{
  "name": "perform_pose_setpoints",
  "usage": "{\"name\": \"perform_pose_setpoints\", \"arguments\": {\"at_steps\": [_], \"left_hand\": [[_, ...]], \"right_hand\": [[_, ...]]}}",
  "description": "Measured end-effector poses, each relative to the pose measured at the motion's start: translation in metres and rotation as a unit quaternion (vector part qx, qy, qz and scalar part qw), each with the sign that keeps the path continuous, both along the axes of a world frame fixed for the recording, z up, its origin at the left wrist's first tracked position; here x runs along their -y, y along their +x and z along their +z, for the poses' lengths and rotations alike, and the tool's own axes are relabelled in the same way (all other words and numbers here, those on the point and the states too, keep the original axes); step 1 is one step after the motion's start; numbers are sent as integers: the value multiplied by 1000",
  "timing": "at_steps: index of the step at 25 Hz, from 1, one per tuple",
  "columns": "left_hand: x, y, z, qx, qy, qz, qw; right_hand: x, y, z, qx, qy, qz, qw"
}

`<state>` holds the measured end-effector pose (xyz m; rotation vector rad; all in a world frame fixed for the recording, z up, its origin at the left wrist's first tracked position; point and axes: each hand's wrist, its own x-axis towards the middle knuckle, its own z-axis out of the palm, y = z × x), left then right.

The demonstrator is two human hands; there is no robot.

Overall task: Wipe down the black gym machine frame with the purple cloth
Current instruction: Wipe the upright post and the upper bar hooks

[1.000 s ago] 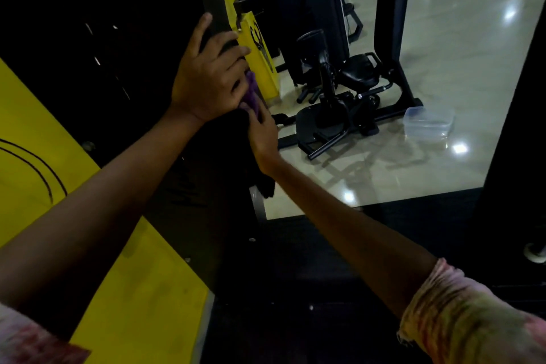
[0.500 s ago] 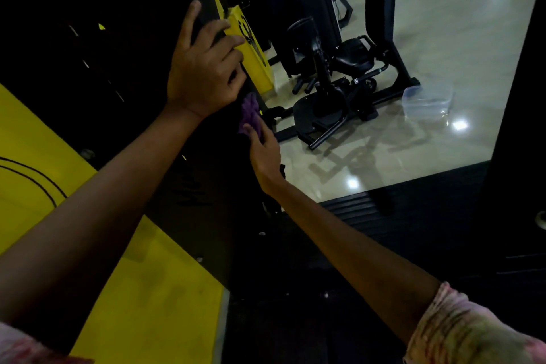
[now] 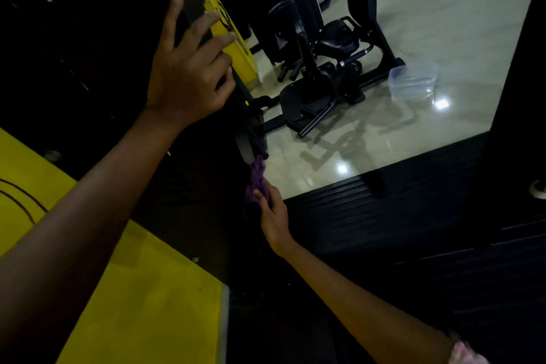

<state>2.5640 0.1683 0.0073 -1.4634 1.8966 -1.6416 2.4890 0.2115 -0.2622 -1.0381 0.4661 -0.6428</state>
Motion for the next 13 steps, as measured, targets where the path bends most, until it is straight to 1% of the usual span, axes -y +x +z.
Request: {"name": "perform_pose_setpoints", "arguments": {"at_steps": [2,4,6,8,10,12,13], "left_hand": [[-3,3,-11,14,-8,15,1000],[-3,4,-15,26,-14,27,999],[-2,4,-12,36,-17,31,999],[-2,3,-13,43,-20,30,998],[-2,3,-18,42,-20,35,998],[-4,3,-29,32,-12,44,998],[-4,4,-34,28,-6,43,999]], "right_hand": [[8,8,-22,-42,54,50,996],[22,14,-38,-112,121,120,979],[37,20,-41,-161,156,159,961],[50,28,-29,-151,147,146,966],[53,38,-14,-103,124,105,981],[46,41,-19,-56,123,87,987],[39,39,-28,-50,124,91,987]]}}
